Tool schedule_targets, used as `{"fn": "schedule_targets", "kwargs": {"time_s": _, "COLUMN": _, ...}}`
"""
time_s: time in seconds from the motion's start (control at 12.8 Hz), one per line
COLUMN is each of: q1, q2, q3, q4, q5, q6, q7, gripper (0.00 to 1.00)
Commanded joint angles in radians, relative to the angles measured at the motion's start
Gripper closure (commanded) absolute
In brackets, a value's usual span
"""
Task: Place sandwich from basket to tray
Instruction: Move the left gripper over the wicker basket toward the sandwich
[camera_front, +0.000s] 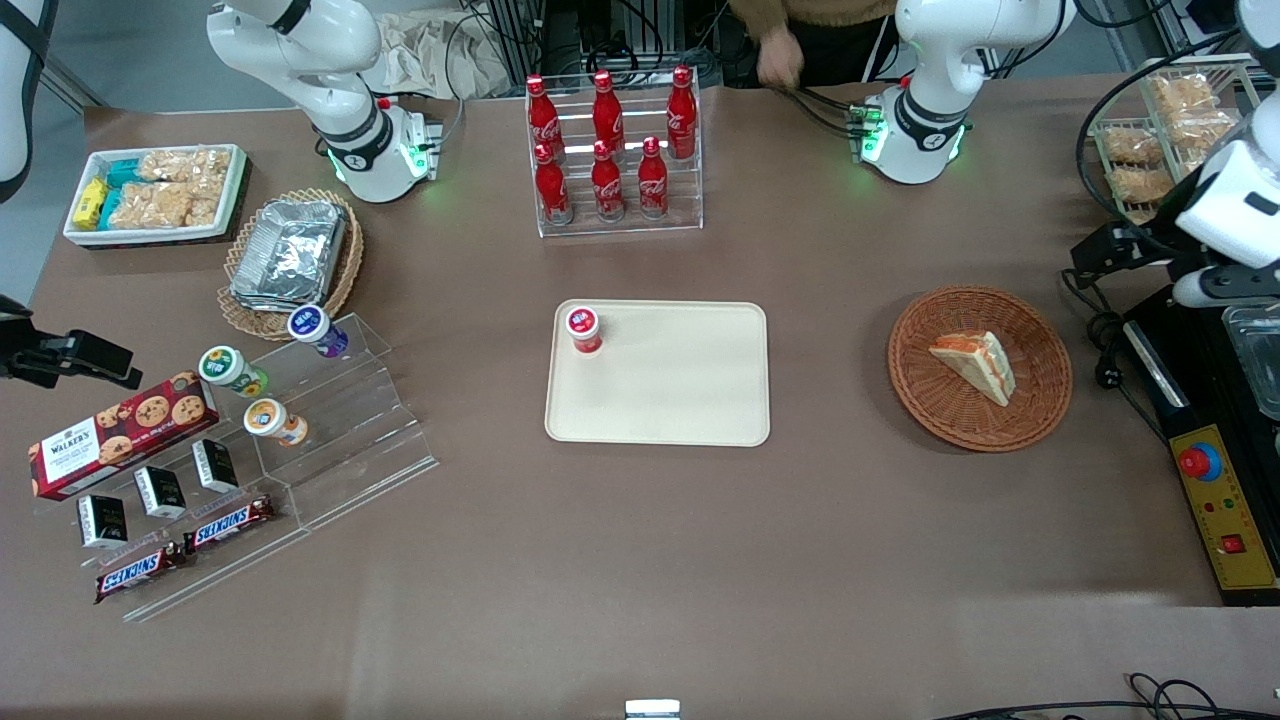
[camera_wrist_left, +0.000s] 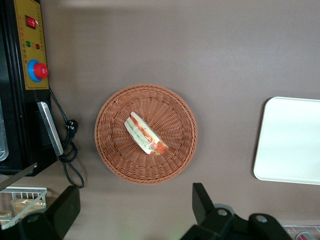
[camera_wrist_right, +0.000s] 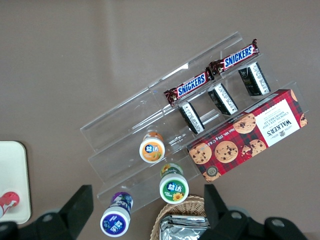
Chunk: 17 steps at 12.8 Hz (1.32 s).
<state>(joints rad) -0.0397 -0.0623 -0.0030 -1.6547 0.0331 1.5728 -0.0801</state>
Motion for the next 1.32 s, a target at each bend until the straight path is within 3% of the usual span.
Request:
{"fn": "schedule_targets", "kwargs": {"time_s": 0.0, "q1": 0.006, "q2": 0.026, "q3": 0.001, "q4": 0.035, "q5": -0.004, "q6": -0.016, "q7": 0.011, "gripper": 0.0}}
{"fn": "schedule_targets", "kwargs": {"time_s": 0.23, "q1": 0.014, "q2": 0.045, "q3": 0.003, "q4": 0.029, "q5": -0.013, "q6": -0.019, "q7": -0.083, "gripper": 0.0}}
{"fn": "schedule_targets", "kwargs": {"time_s": 0.47, "q1": 0.014, "q2": 0.023, "q3": 0.003, "q4": -0.1, "q5": -0.012, "q6": 0.022, "q7": -0.181, "gripper": 0.0}}
{"fn": "schedule_targets", "kwargs": {"time_s": 0.62, "q1": 0.015, "q2": -0.045, "q3": 0.006, "q4": -0.276, "q5": -0.001, "q6": 0.146, "q7": -0.199, "gripper": 0.0}}
{"fn": "schedule_targets", "kwargs": {"time_s": 0.94, "q1": 0.02, "q2": -0.083, "q3": 0.002, "q4": -0.551, "q5": 0.001, "q6": 0.431, "q7": -0.524, "gripper": 0.0}}
{"fn": "schedule_targets", "kwargs": {"time_s": 1.25, "q1": 0.034, "q2": -0.053, "q3": 0.005, "q4": -0.684, "q5": -0.004, "q6": 0.622, "q7": -0.622, "gripper": 0.0}}
